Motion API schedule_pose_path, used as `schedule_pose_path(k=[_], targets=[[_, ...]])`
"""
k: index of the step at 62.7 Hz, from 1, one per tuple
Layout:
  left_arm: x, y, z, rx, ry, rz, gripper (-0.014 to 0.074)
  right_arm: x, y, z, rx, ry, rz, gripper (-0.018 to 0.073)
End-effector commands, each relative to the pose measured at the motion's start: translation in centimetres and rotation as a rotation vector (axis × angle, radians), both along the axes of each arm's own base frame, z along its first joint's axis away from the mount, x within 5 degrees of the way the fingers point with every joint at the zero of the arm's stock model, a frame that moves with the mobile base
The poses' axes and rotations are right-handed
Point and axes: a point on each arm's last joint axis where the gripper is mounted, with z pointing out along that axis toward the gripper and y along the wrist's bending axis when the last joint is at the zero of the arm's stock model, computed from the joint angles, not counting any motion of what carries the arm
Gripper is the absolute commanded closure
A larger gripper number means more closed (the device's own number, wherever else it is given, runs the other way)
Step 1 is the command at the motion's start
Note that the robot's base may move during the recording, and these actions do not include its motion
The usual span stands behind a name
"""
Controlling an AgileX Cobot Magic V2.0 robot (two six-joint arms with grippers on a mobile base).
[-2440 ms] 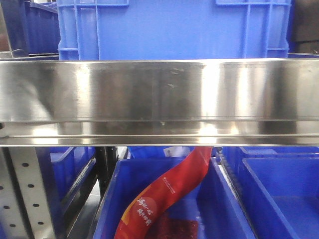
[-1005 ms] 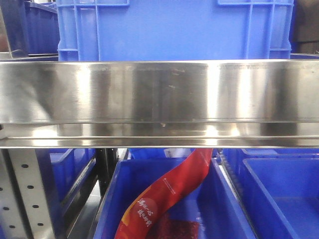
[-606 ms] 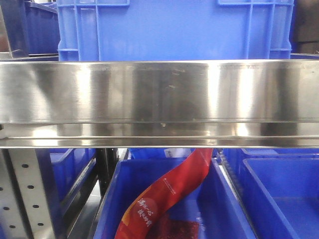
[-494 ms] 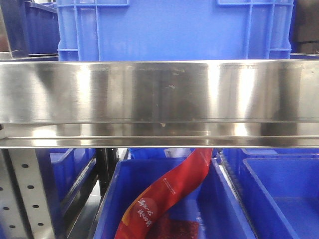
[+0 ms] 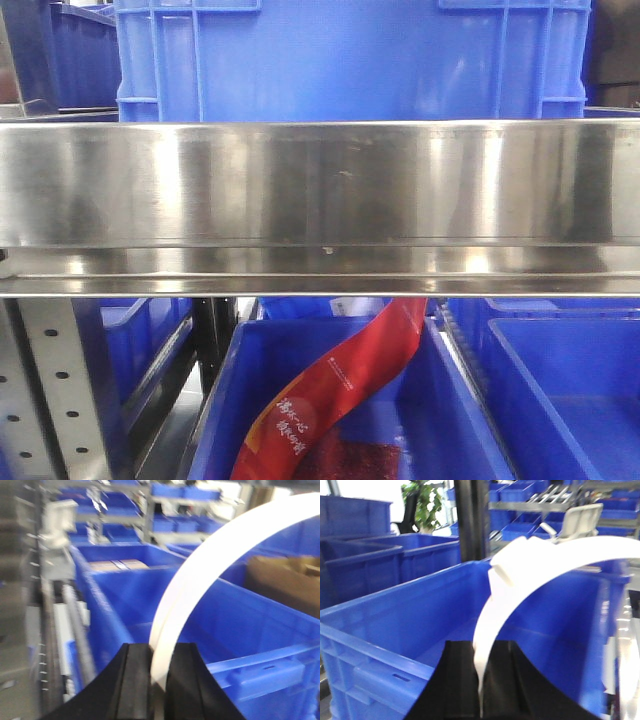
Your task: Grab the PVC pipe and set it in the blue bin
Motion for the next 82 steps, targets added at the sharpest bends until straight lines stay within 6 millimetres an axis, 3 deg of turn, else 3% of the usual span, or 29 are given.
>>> schedule_pose_path(k=[1,27,44,51,63,82], targets=[[1.5,-1.5,0.8,-0.017,-0.028,-0.036,0.0707,0.9,0.9,0.3,-0.005,-0.025,0.019,0.0727],[10.5,-7.6,3.9,-0.030,-0.032,-0.083,0.0707,5.5,3.7,0.3,-0.033,0.023,0.019,0.0727],[15.1,-10.3,1.5,-0.036,0.008,-0.085,0.0707,9.3,6.0,0.1,-0.045,0.047,0.020,0.0727],[16.1,-10.8,0.6,-0.037,0.005,-0.083,0.0707,10.3,6.6,-0.5,-0.051,0.056,0.021,0.0727],[17.2,-11.4,-0.7,-0.030,0.020,-0.080,0.0707,10.2,7.2,-0.6,-0.038,0.054,0.038,0.0727],[17.6,-11.6,-1.1,-0.030,0.021,-0.079,0.0707,10.2,7.2,-0.7,-0.043,0.063,0.037,0.0727]])
